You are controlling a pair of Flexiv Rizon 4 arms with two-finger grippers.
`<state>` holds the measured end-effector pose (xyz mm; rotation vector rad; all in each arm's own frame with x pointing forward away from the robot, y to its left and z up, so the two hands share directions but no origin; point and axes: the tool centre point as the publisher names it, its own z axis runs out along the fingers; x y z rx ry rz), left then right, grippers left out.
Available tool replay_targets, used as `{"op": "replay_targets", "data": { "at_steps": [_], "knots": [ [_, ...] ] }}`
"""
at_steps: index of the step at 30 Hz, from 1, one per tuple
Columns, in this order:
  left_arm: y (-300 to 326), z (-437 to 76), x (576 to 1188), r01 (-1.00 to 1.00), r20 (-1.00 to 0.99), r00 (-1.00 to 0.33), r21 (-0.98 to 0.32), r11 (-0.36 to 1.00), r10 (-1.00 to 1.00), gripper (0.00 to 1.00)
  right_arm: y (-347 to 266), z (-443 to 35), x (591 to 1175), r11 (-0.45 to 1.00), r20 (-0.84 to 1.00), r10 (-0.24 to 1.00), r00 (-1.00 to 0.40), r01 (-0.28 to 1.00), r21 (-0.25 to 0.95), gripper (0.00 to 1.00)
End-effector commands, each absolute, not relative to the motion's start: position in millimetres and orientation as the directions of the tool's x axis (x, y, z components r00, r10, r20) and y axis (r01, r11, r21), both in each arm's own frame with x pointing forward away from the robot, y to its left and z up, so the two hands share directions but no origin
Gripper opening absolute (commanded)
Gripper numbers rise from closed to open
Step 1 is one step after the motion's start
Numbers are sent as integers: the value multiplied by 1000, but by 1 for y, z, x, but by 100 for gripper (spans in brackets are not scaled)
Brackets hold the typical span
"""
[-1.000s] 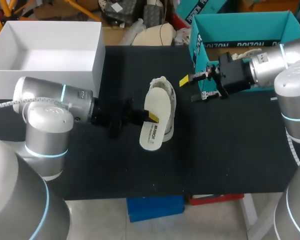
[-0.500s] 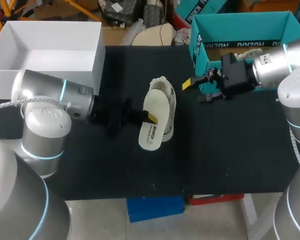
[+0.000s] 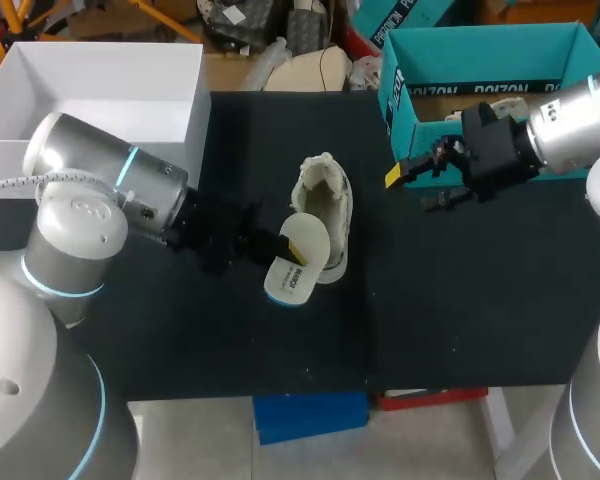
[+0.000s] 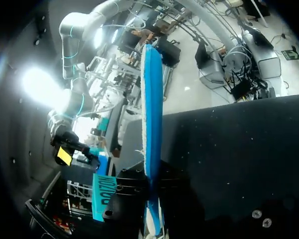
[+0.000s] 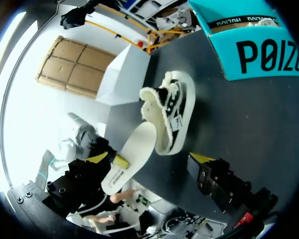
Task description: Take the shoe out of the shoebox, open the shoe tongue, remove and reinsert the insole, then place the shoe into the shoebox
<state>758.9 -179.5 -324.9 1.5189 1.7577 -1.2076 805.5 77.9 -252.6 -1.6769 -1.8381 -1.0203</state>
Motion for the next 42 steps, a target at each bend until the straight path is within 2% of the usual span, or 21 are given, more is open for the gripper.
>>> {"op": "replay_targets", "data": {
  "at_steps": [1, 13, 25, 42],
  "knots": [
    [-183, -321, 759, 964, -760, -188, -265, -32, 622, 0, 72, -249, 795, -23, 750, 641, -161, 973, 229, 100],
    [-197, -328, 764, 962, -672, -133, -266, -70, 728, 0, 72, -249, 795, -23, 750, 641, -161, 973, 229, 100],
    [-201, -344, 779, 943, -649, -182, -328, -56, 739, 0, 72, -249, 795, -23, 750, 641, -161, 973, 229, 100],
    [-217, -377, 837, 926, -648, -231, -375, -39, 726, 0, 72, -249, 795, -23, 750, 641, -161, 973, 229, 100]
  ]
}}
